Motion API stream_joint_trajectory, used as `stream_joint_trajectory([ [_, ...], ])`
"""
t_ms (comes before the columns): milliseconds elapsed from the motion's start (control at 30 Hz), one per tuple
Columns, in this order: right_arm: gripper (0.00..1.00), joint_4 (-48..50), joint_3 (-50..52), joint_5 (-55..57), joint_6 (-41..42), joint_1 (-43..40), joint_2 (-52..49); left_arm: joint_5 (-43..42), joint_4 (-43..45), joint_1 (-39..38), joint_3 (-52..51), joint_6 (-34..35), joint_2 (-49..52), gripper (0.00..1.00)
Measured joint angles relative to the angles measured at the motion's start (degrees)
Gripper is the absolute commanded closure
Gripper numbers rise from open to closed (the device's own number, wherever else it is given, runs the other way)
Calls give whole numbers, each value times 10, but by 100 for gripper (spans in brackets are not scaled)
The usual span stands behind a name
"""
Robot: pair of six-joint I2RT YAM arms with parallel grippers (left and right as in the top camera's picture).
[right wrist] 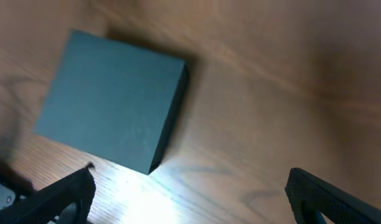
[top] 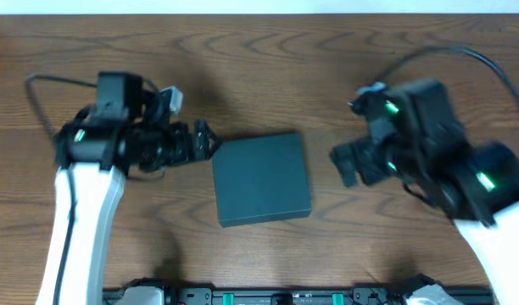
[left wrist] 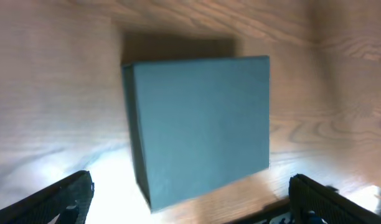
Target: Pack container
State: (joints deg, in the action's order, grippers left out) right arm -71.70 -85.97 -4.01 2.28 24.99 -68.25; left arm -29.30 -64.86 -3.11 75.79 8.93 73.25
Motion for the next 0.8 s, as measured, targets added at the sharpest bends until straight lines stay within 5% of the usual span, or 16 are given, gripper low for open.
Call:
stream_joint_trajectory([
  [467,1,34,243,4,-27,0,347,63,-110,0,0,0,-255,1],
  [800,1,34,257,4,-16,0,400,83,-150,0,0,0,-302,2],
])
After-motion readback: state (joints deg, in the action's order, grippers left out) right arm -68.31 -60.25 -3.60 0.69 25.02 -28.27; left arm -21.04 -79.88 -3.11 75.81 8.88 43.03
